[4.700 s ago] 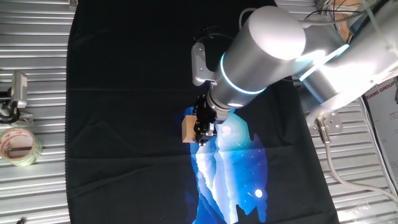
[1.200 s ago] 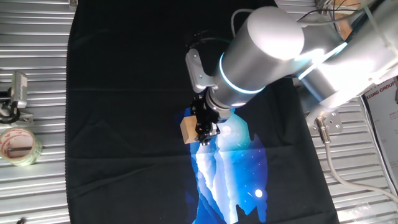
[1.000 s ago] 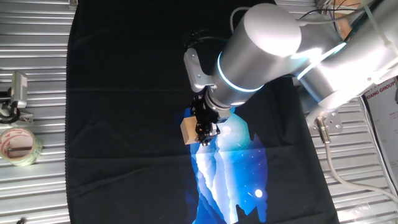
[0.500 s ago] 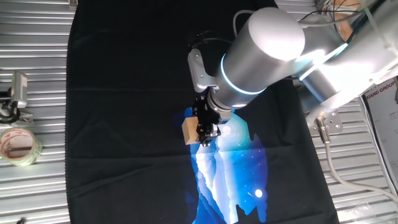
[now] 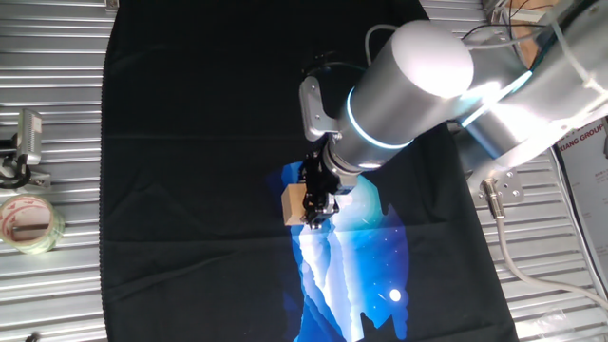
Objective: Pick up the small block on the left and move it to the right
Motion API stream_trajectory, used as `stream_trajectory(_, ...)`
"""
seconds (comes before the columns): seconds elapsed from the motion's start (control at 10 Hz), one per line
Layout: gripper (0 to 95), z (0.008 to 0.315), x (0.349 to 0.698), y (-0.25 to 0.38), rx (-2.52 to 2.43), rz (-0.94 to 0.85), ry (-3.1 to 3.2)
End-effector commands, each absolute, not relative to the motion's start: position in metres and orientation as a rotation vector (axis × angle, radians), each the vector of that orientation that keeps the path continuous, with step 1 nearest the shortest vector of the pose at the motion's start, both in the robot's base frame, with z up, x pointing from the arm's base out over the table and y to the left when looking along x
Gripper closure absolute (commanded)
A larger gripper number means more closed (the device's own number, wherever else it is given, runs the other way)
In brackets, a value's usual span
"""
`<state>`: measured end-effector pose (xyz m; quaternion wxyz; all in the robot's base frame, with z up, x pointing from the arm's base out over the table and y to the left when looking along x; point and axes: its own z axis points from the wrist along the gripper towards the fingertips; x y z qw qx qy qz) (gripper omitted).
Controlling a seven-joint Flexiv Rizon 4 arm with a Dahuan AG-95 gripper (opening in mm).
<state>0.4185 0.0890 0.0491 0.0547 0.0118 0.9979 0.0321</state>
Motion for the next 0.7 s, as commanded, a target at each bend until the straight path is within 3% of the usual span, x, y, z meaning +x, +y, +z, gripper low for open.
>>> stream_trajectory(0.1,95.0,0.052,0.42,0.097,0.071,0.058,3.029)
stream_trajectory(0.7,95.0,0.052,0.418,0.115,0.101,0.011,3.025)
